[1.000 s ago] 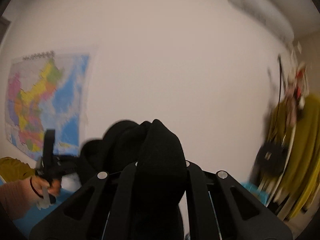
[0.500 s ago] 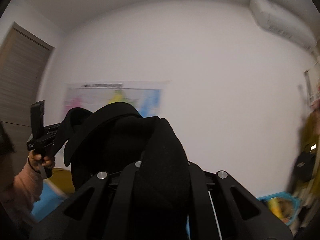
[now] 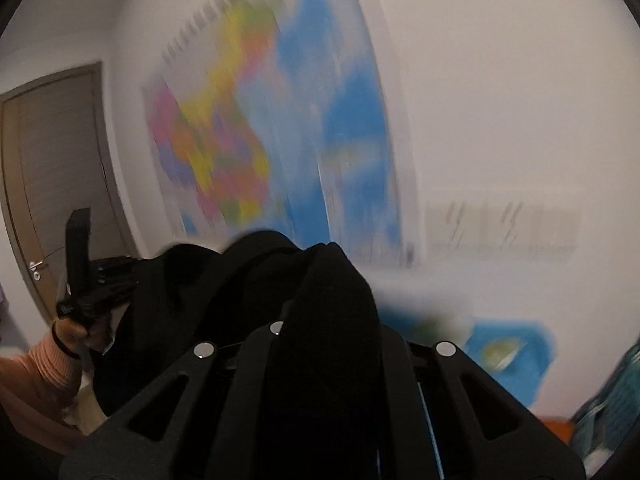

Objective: Fold large clothes

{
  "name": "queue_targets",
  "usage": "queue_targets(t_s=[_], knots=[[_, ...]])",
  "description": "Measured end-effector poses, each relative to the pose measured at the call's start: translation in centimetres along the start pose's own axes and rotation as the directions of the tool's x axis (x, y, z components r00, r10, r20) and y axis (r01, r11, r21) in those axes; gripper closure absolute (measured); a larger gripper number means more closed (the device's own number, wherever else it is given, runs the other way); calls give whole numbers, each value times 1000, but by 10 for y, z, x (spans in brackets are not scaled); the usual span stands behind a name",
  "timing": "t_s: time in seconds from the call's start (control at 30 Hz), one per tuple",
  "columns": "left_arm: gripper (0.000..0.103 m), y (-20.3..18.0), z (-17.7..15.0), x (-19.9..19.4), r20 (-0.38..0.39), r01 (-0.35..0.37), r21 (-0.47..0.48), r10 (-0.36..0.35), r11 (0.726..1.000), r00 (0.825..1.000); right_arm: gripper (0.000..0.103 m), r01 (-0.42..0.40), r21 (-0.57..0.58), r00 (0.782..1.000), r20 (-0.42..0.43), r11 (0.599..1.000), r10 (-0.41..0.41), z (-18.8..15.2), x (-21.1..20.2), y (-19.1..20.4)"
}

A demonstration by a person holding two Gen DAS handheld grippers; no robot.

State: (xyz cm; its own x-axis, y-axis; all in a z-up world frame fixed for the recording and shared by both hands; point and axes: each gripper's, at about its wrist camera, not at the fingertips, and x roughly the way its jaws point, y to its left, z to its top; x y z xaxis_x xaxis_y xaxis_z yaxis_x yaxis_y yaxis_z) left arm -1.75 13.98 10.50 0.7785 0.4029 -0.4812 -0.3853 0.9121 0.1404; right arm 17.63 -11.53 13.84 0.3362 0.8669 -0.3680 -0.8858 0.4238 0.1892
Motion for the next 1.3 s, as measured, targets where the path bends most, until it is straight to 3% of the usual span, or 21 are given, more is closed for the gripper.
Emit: queue_targets(t_s=[0.07, 0.13, 0.23, 0.37, 0.43, 0.5, 0.57, 0.63, 0.67, 0.7, 0.73, 0.8, 0.87, 1.0, 1.17, 1.23, 1.27, 1.3], knots=[[93, -2, -33, 63, -102, -5, -24, 2, 1000, 995, 98, 4, 60, 996, -92, 998, 2, -18, 52, -17], [93, -3, -59, 121, -214, -28, -32, 20, 999, 977, 98, 50, 39, 981, -192, 998, -41, -40, 100, -25], [94, 7, -74, 165, -275, -2, -87, -22, 996, 961, 98, 71, 90, 970, -237, 993, -48, -56, 128, -45], [94, 27, -56, 176, -255, 31, -123, -62, 992, 965, 98, 61, 123, 981, -192, 991, -37, -36, 123, -61], [93, 41, -38, 168, -182, 61, -152, -88, 987, 979, 98, 37, 106, 994, -108, 994, -26, -21, 111, -67], [92, 50, -30, 170, -144, 51, -162, -75, 986, 987, 98, 47, 95, 996, -78, 994, -39, -20, 113, -72], [88, 52, -33, 188, -192, 36, -154, -65, 987, 979, 95, 75, 108, 985, -165, 991, -57, -32, 139, -86], [78, 45, -51, 225, -316, 0, -106, -34, 994, 948, 85, 142, 132, 951, -292, 981, -98, -52, 169, -102], [67, 43, -59, 241, -378, -25, -78, -7, 997, 926, 63, 188, 128, 924, -360, 974, -131, -63, 181, -109], [66, 41, -68, 253, -436, -39, -49, 13, 998, 900, 48, 240, 128, 894, -415, 962, -167, -73, 188, -115], [67, 44, -74, 263, -476, -44, -42, 19, 998, 879, 48, 261, 148, 875, -453, 954, -169, -82, 190, -121], [60, 51, -74, 262, -461, -7, -70, -26, 998, 887, 47, 253, 168, 872, -466, 953, -149, -88, 176, -125], [47, 59, -68, 255, -445, 36, -84, -70, 996, 893, 33, 235, 173, 888, -439, 956, -139, -89, 152, -123], [41, 70, -62, 232, -405, 78, -73, -101, 994, 909, 30, 188, 190, 883, -462, 963, -81, -105, 102, -110], [32, 86, -70, 202, -390, 125, -75, -144, 989, 909, 36, 131, 170, 853, -522, 977, -23, -150, 52, -78], [32, 90, -73, 192, -390, 127, -61, -141, 990, 910, 58, 116, 151, 844, -536, 982, -17, -164, 35, -63], [32, 95, -76, 189, -390, 120, -51, -130, 991, 911, 82, 128, 123, 840, -541, 984, -42, -166, 30, -57], [32, 94, -76, 183, -390, 116, -49, -125, 992, 912, 96, 149, 97, 838, -541, 984, -74, -167, 25, -54]])
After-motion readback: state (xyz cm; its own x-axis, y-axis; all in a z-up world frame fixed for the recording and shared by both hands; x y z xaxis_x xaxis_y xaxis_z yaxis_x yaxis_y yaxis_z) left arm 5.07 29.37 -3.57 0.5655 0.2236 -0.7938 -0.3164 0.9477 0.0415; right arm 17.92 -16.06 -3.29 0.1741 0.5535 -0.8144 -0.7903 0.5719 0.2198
